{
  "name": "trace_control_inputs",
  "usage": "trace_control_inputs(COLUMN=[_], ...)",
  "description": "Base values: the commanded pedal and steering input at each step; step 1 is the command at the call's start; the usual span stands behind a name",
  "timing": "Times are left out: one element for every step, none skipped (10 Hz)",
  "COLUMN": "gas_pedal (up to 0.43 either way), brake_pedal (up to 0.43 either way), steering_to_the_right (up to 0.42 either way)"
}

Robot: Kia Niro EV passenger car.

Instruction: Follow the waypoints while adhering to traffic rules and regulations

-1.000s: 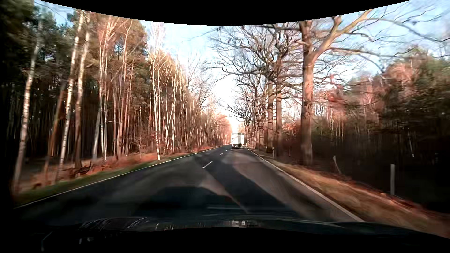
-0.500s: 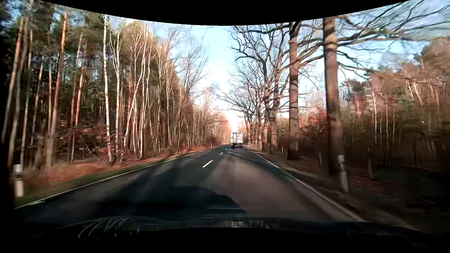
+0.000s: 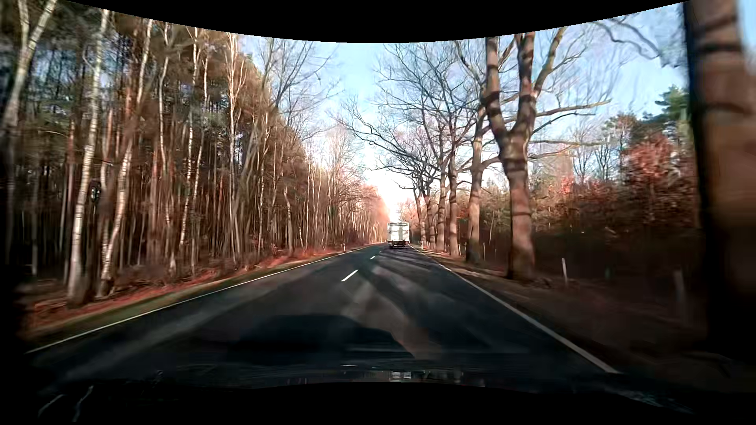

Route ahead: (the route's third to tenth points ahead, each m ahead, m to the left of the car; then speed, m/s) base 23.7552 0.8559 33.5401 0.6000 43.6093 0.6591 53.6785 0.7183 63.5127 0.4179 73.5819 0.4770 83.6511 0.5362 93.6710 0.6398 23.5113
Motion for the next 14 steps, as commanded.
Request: trace_control_inputs(gas_pedal=[0.118, 0.118, 0.118, 0.118, 0.118, 0.118, 0.138, 0.138, 0.15, 0.157, 0.157, 0.157, 0.169, 0.169], brake_pedal=[0.0, 0.0, 0.0, 0.0, 0.0, 0.0, 0.0, 0.0, 0.0, 0.0, 0.0, 0.0, 0.0, 0.0], steering_to_the_right=[-0.001, -0.001, -0.001, -0.001, -0.001, -0.001, -0.001, -0.001, -0.001, -0.001, -0.001, -0.001, -0.001, -0.001])
